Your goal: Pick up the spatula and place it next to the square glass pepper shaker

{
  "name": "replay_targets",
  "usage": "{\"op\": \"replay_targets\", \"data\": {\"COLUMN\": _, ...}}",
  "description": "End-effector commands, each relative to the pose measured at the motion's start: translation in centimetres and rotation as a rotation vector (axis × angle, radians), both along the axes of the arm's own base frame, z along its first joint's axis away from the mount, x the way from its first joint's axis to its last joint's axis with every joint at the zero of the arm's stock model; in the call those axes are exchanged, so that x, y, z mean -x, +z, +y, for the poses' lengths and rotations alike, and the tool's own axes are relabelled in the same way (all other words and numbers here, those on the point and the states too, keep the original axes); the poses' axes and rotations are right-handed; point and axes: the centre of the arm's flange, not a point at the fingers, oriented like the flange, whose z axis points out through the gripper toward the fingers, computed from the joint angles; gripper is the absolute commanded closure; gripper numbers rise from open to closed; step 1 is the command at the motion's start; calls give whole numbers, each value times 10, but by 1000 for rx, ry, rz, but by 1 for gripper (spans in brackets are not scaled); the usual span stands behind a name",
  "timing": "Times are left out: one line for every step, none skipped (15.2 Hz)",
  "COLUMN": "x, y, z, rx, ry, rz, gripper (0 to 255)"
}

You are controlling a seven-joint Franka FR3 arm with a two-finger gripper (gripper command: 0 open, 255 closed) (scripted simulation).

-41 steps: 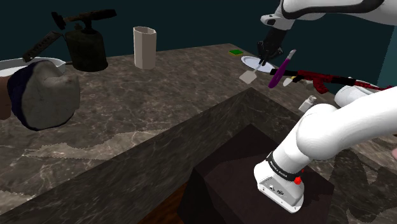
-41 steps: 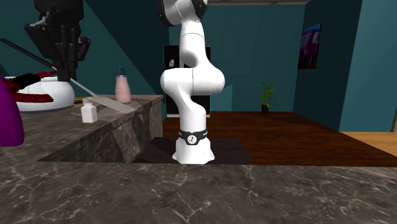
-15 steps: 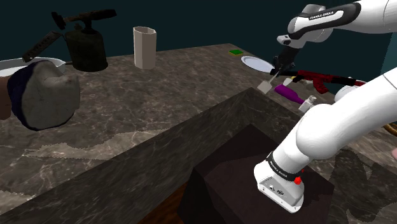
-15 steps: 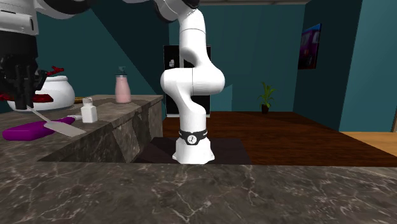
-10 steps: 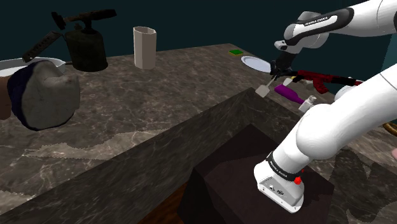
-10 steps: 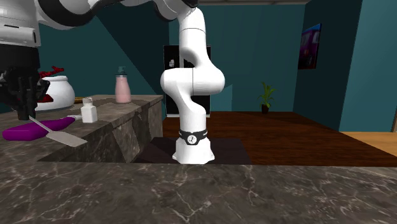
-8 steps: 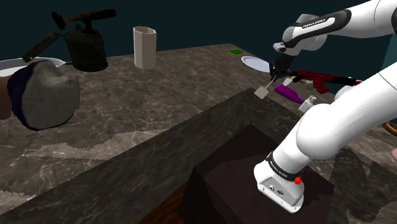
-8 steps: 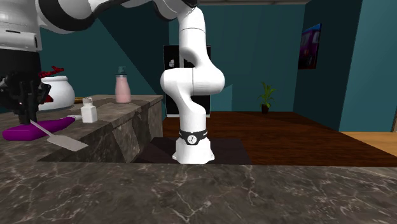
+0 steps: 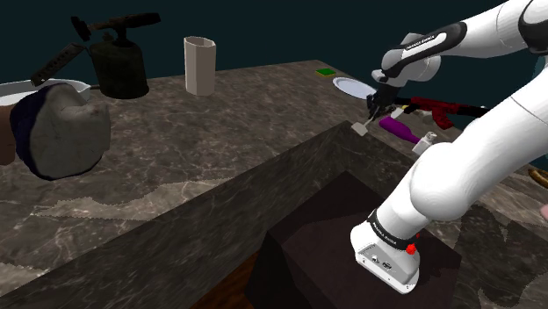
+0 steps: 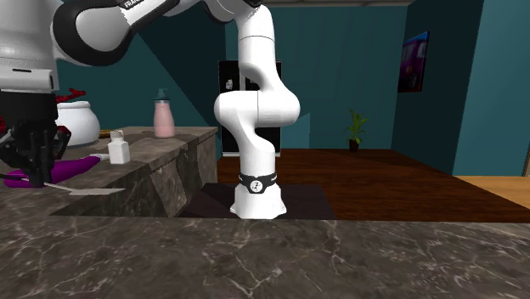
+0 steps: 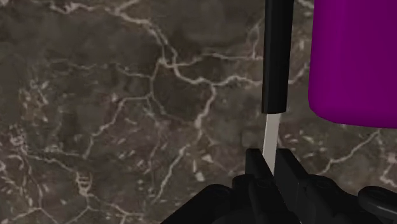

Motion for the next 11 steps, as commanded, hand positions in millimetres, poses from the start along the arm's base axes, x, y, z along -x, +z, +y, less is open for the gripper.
{"op": "replay_targets", "data": {"x": 1, "y": -6, "z": 0, "rx": 0, "ry": 0, "rz": 0, "gripper": 255}}
{"op": "replay_targets", "data": {"x": 1, "y": -6, "z": 0, "rx": 0, "ry": 0, "rz": 0, "gripper": 255}}
{"op": "replay_targets", "data": {"x": 1, "y": -6, "z": 0, "rx": 0, "ry": 0, "rz": 0, "gripper": 255}}
{"op": "replay_targets", "data": {"x": 1, "y": -6, "z": 0, "rx": 0, "ry": 0, "rz": 0, "gripper": 255}}
{"op": "replay_targets", "data": {"x": 1, "y": -6, "z": 0, "rx": 0, "ry": 0, "rz": 0, "gripper": 255}}
{"op": "replay_targets", "data": {"x": 1, "y": -6, "z": 0, "rx": 0, "ry": 0, "rz": 0, "gripper": 255}}
{"op": "replay_targets", "data": {"x": 1, "y": -6, "z": 0, "rx": 0, "ry": 0, "rz": 0, "gripper": 255}}
{"op": "replay_targets", "data": {"x": 1, "y": -6, "z": 0, "rx": 0, "ry": 0, "rz": 0, "gripper": 0}}
{"op": "replay_targets", "data": {"x": 1, "y": -6, "z": 0, "rx": 0, "ry": 0, "rz": 0, "gripper": 0}}
{"op": "replay_targets", "data": {"x": 1, "y": -6, "z": 0, "rx": 0, "ry": 0, "rz": 0, "gripper": 0}}
{"op": "replay_targets", "data": {"x": 1, "y": -6, "z": 0, "rx": 0, "ry": 0, "rz": 0, "gripper": 0}}
